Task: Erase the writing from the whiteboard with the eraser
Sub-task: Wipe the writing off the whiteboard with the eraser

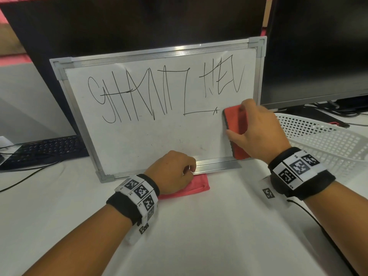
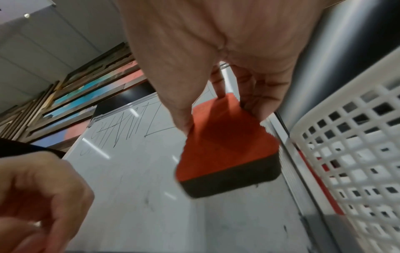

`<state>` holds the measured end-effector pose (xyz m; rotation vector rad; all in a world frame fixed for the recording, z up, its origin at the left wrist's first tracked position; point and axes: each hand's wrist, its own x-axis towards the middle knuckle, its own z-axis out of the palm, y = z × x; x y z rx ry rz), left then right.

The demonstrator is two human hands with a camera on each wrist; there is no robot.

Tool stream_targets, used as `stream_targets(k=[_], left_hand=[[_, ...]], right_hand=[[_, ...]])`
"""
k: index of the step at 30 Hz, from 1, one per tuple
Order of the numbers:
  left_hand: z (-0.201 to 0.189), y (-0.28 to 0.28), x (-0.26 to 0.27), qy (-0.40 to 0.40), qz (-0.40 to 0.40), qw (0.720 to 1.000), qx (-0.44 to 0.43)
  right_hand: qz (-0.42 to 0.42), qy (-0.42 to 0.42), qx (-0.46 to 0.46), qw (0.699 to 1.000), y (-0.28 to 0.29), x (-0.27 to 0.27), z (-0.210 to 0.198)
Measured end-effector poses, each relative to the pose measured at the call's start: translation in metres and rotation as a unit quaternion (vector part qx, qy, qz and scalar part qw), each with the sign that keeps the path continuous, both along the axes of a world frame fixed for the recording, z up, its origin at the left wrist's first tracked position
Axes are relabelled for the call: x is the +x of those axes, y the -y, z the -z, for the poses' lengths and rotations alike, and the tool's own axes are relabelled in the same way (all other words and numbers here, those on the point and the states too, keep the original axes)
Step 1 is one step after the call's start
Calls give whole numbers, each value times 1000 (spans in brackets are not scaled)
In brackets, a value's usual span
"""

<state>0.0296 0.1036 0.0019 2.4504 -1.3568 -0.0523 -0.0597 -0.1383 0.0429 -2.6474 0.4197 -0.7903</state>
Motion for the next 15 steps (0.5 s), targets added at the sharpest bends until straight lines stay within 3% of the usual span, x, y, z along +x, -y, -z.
stream_targets(k=[2,7,12,15], left_hand=[[0,0,0,-3,-1,1000,0],[0,-1,0,-2,-4,1000,5],[1,-1,0,-5,-4,1000,1],[0,-1,0,-9,-7,1000,-4]], right_hand=[[-14,-19,1,1000,-2,1,3],[5,40,14,999,0,2,-3],[-17,-2,1,1000,-3,3,5],[-15,20,6,1000,-2,4,1]])
